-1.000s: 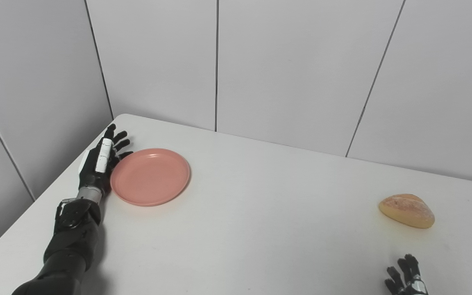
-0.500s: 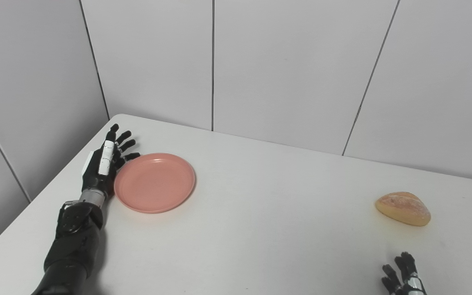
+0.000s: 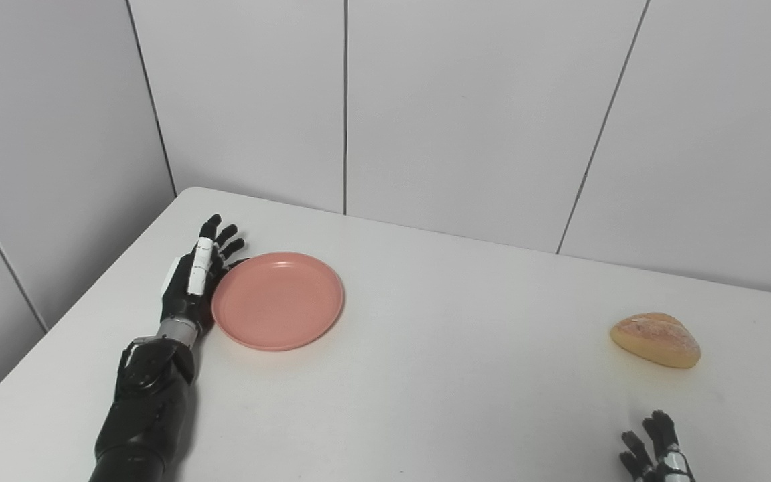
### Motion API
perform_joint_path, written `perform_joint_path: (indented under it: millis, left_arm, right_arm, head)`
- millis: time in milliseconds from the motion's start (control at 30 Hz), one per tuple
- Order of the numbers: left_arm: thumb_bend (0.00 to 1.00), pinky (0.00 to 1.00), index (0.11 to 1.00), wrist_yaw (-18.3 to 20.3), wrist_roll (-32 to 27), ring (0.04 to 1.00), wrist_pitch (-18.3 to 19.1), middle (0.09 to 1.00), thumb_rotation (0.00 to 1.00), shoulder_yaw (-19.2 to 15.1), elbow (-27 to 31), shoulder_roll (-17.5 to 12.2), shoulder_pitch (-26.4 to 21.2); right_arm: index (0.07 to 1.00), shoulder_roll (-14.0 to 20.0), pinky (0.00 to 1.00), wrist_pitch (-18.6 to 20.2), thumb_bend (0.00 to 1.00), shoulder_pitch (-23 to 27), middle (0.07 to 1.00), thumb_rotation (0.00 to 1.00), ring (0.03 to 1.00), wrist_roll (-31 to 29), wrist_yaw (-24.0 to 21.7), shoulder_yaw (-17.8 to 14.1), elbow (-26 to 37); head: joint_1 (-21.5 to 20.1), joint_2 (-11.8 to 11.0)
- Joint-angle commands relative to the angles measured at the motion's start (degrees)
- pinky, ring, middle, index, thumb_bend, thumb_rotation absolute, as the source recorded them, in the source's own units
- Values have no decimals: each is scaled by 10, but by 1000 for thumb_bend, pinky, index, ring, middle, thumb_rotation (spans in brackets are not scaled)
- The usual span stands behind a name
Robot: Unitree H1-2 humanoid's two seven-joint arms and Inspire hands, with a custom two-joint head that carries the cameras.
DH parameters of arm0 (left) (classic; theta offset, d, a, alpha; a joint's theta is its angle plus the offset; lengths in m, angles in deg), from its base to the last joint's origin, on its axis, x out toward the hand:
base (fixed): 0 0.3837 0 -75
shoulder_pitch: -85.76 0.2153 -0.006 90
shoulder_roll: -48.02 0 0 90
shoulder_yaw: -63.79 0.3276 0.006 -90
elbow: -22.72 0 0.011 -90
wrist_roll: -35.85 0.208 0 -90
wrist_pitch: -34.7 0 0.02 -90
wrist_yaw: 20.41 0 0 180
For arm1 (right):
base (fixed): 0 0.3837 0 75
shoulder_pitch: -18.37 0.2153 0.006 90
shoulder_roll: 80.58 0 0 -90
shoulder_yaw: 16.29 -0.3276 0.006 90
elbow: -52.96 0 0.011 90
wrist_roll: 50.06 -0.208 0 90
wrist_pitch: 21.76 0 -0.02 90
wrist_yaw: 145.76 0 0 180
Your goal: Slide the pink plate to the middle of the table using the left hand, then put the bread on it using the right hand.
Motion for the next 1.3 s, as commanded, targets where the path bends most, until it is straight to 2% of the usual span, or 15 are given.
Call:
perform_joint_path:
  millis: [0, 233, 367, 533, 667, 767, 900, 1000, 1167, 1267]
  left_arm:
    - [975, 758, 979, -7, 7, 901, 19, 942, 905, 6, 19, 3, 2]
    - [984, 799, 995, -21, 11, 914, 64, 961, 931, 9, 81, 13, 25]
    - [997, 772, 997, -24, 8, 923, 80, 966, 916, 8, 109, 20, 36]
    - [974, 827, 992, -36, 5, 939, 88, 964, 885, 6, 158, 46, 54]
    - [928, 814, 999, -49, 24, 929, 51, 960, 888, 11, 160, 65, 58]
    - [981, 810, 1000, -56, 39, 927, 30, 965, 871, 17, 151, 72, 55]
    - [1000, 782, 1000, -63, 54, 929, 27, 970, 877, 28, 161, 77, 58]
    - [1000, 784, 1000, -60, 62, 931, 25, 976, 871, 37, 174, 81, 65]
    - [1000, 839, 1000, -45, 65, 954, 10, 988, 881, 47, 168, 74, 69]
    - [1000, 850, 1000, -43, 60, 957, 16, 983, 877, 50, 173, 77, 73]
  right_arm:
    - [967, 0, 944, 12, 784, -6, 981, 900, 932, 3, -6, 7, 10]
    - [962, -2, 933, 20, 793, -6, 978, 898, 923, 6, -2, 9, 16]
    - [960, -2, 929, 19, 786, -7, 978, 895, 923, 5, -1, 11, 15]
    - [965, -5, 922, 22, 787, -7, 976, 895, 919, 9, 2, 15, 18]
    - [962, -6, 917, 19, 786, -6, 976, 892, 920, 12, 1, 17, 15]
    - [963, -8, 918, 20, 781, -6, 977, 886, 920, 14, 2, 19, 15]
    - [963, -13, 917, 19, 786, -6, 974, 882, 917, 16, 4, 22, 15]
    - [957, -20, 907, 20, 804, -6, 967, 870, 910, 19, 7, 27, 14]
    - [957, -33, 888, 21, 813, -4, 963, 850, 901, 34, 15, 40, 12]
    - [957, -42, 881, 23, 808, -4, 963, 855, 897, 46, 22, 48, 12]
  head:
    - [-1, 2]
    - [-7, 6]
    - [-10, 7]
    - [-18, 8]
    - [-24, 8]
    - [-29, 9]
    - [-47, 11]
    - [-80, 13]
    - [-117, 17]
    - [-135, 19]
